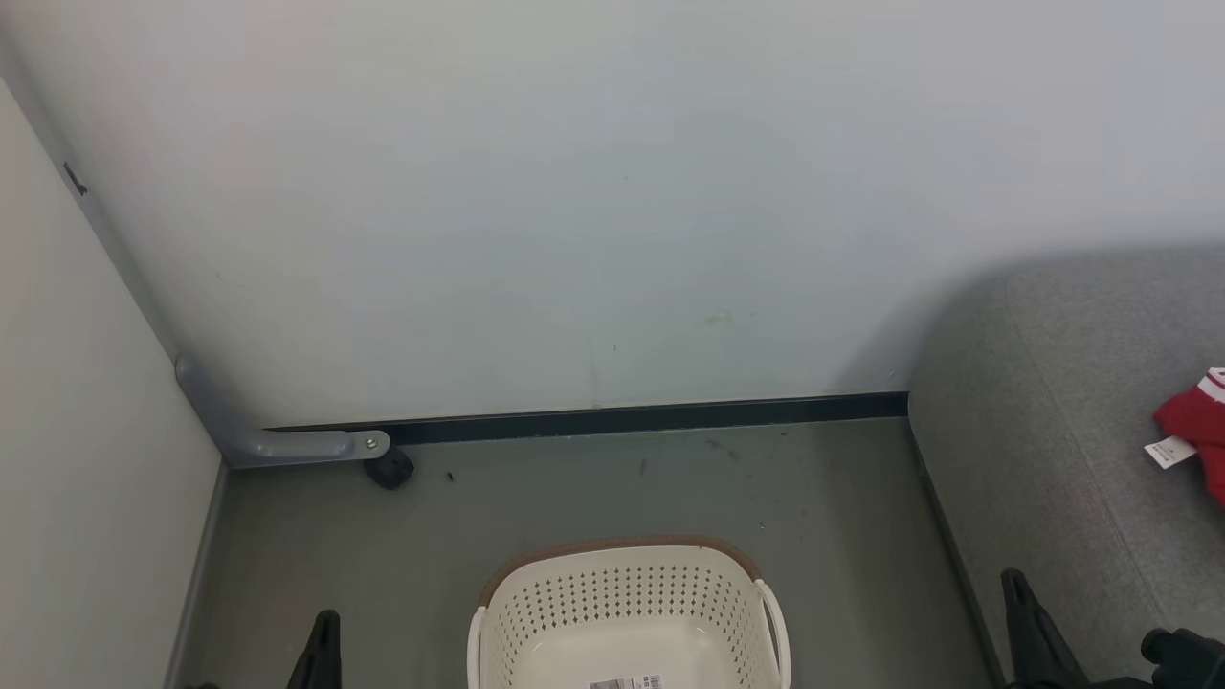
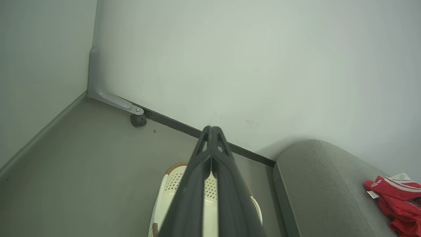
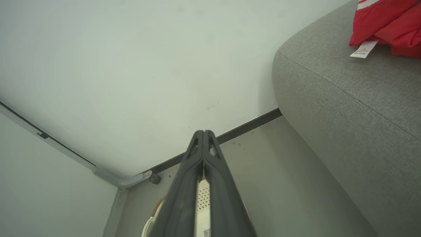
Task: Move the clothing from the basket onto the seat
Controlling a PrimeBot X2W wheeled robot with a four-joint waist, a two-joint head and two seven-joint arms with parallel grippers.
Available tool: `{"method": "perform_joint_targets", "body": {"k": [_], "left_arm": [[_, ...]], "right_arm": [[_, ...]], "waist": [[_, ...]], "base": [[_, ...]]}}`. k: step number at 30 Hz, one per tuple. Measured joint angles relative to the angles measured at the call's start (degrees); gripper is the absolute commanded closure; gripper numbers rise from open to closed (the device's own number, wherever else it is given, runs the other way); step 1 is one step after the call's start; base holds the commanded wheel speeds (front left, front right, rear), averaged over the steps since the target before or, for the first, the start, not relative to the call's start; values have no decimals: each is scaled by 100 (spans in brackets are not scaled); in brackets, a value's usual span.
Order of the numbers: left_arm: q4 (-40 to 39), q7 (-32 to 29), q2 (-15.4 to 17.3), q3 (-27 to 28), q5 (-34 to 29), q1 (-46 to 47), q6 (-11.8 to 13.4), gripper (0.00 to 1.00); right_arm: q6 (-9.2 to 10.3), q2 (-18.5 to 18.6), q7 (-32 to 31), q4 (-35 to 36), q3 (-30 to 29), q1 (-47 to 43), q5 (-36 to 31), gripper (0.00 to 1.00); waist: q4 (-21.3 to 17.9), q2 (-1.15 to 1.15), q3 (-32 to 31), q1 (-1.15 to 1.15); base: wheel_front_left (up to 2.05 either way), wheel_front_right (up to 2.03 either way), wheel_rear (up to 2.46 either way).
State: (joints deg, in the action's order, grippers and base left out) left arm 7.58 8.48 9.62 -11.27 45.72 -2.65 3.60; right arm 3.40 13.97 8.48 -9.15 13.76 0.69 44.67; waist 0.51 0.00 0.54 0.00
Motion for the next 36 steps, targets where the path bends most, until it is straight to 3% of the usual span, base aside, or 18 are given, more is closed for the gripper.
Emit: {"method": "perform_joint_targets", "body": {"k": [36], "left_arm": [[474,-769,-365,845,2306,360,-521,100]], "right_arm": [[-517,-589,-783,-409,-1099,234,2408,100]], "waist": [[-26,0,-23,0]], "base": [[0,0,0]]}}
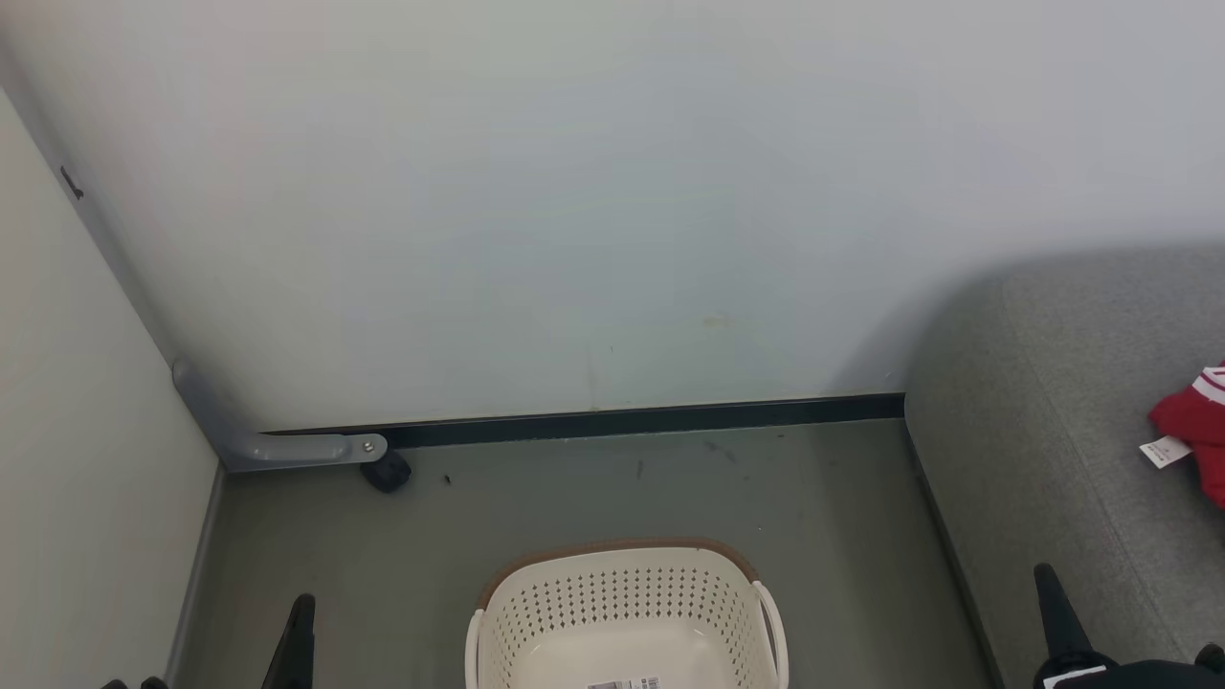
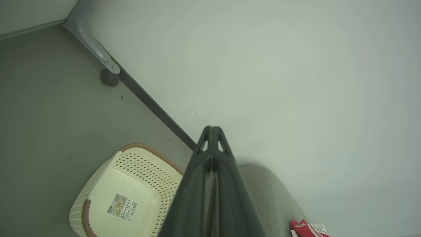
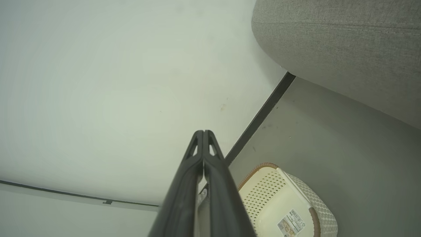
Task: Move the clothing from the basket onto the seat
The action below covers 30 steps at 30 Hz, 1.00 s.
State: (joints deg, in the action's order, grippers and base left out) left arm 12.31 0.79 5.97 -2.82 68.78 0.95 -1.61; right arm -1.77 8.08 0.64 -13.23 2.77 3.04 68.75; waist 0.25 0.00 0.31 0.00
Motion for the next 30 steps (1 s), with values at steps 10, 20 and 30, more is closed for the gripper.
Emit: {"method": "perform_joint_targets", "body": {"k": [10,20,30], "left_arm": [[132,-216,-86,229,654,94,-151,100],[243,-386,-188,431,1216,157,-281,100],[372,-582,-275,656,1827,258,-450,100]], "right_arm": [[-142,-157,-204,-100,-294,27,635,100],[-279,-287,-371,-200,-560,112,1211,100],[-411,-450,-588,-308,-853,140,1863,100]], "waist": [[-7,0,-6,0],[-14,0,-11,0],[-21,0,-17,0]], "base": [[0,0,0],[0,0,0],[0,0,0]]}}
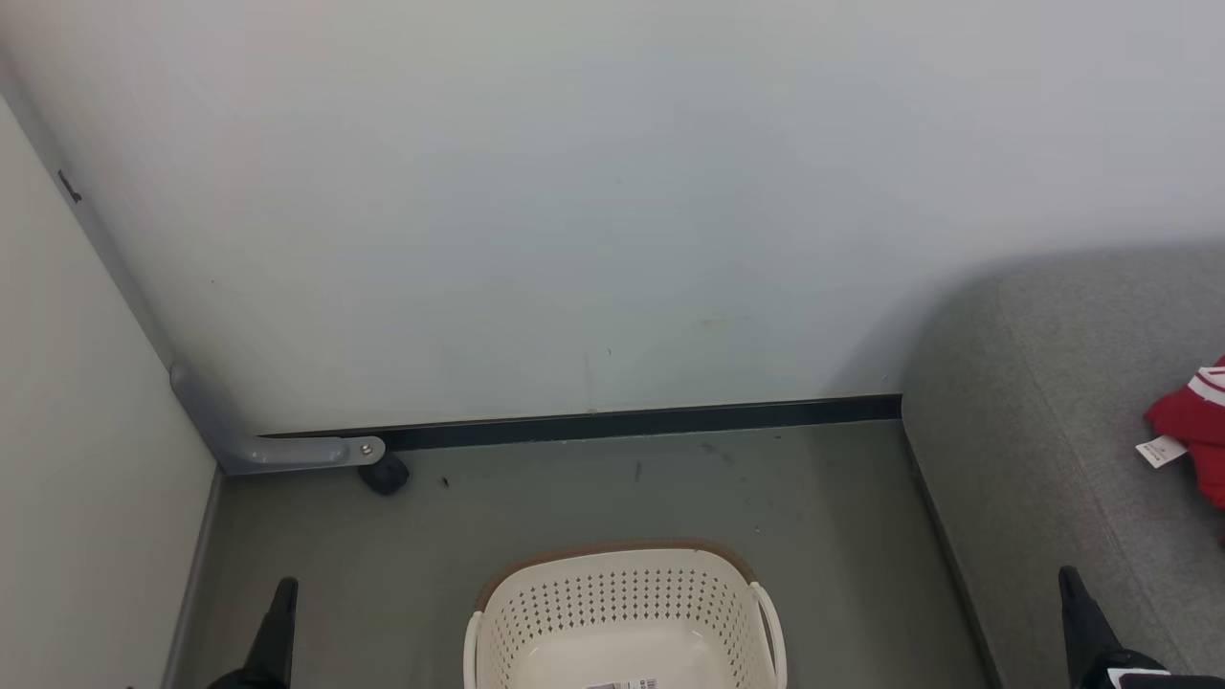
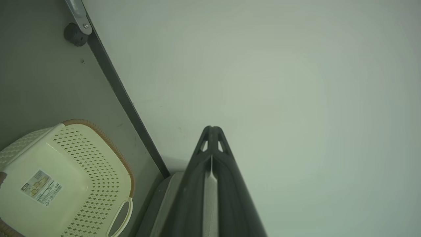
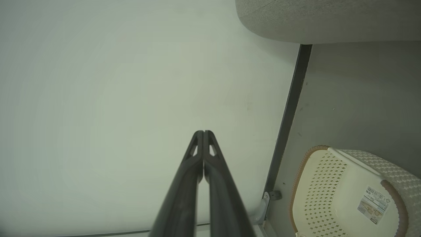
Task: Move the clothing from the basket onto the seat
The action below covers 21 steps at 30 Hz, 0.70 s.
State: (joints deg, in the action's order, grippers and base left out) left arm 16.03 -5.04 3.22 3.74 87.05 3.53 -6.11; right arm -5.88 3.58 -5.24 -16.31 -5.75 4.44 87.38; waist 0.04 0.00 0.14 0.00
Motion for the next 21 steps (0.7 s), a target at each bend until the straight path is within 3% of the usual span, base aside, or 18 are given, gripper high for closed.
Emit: {"method": "perform_joint_targets", "body": {"k": [9,21], "left_arm": [[67,-144,-79,146,464,100,-94,100],[70,-144,-79,149,466,100,-94,100]], "right_arm": [[-96,-108,-125,-69,-189,82,398,100],[-101,-109,-125,-71,-191,83,398,100]], "waist": [[-5,0,-4,0],[-5,0,-4,0]], "base": [[0,0,0],[0,0,0]]}}
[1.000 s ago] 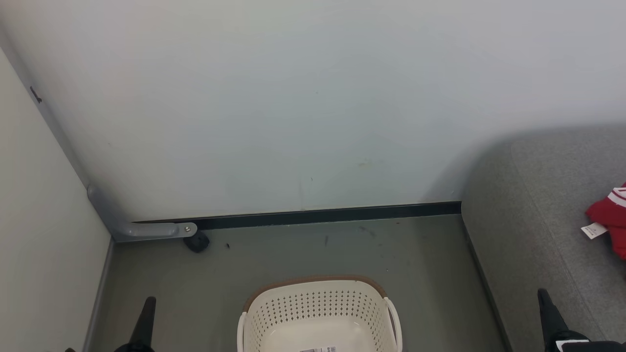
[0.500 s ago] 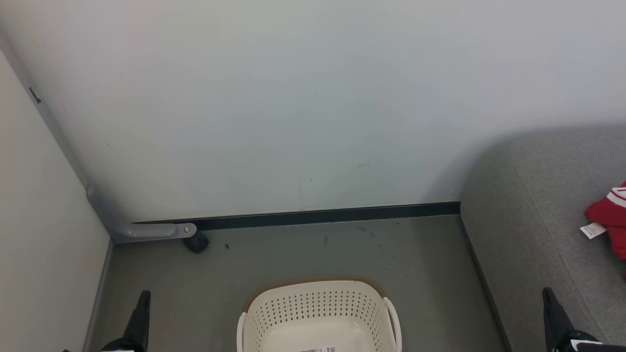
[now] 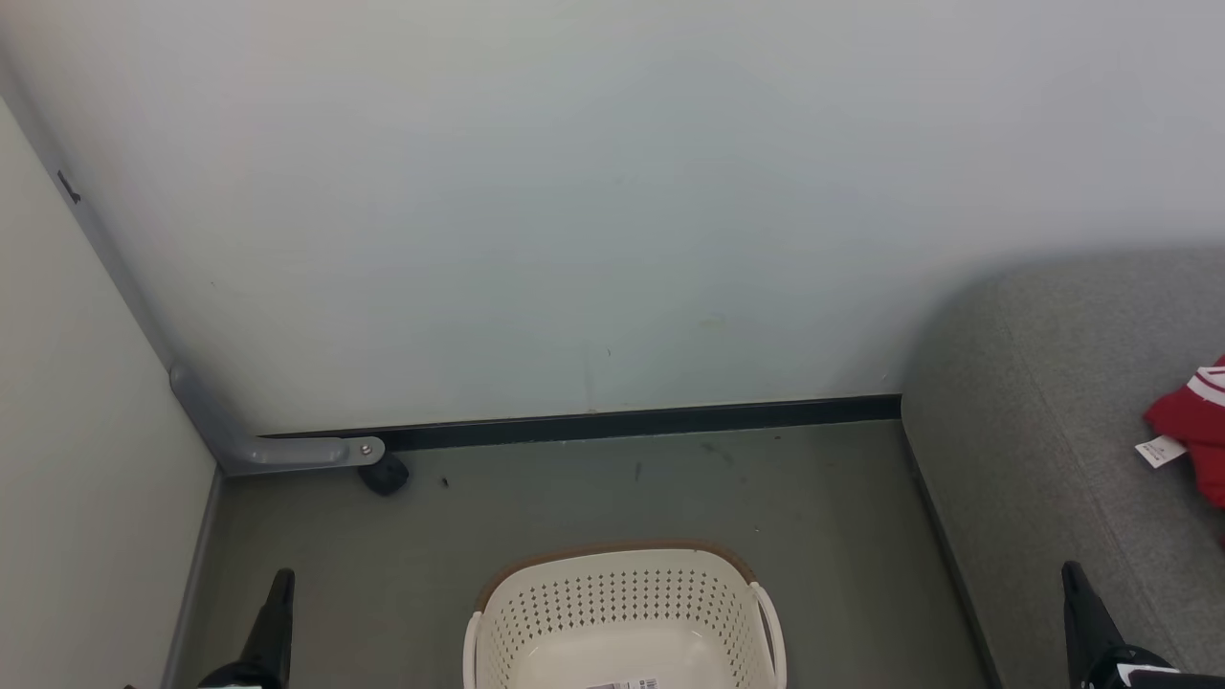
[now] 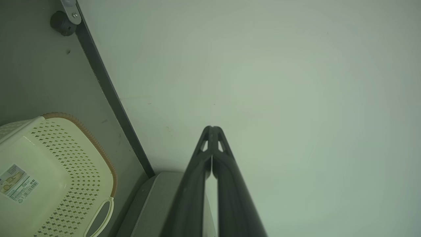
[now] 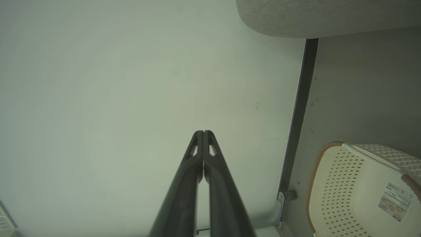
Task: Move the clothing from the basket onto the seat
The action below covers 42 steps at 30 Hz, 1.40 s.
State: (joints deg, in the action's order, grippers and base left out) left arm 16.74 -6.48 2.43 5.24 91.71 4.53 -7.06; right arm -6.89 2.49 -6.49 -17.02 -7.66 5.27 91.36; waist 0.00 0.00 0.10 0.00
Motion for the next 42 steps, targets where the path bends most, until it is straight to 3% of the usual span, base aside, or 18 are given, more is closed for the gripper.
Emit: {"method": "perform_joint_targets", "body": {"k": [42], "left_arm": [[9,0,-1,-1,0,0,-1,100]], "right_arm": [[0,0,0,-3,1,0,7,100]], "waist": [[0,0,0,0]], "base": [[0,0,0]]}}
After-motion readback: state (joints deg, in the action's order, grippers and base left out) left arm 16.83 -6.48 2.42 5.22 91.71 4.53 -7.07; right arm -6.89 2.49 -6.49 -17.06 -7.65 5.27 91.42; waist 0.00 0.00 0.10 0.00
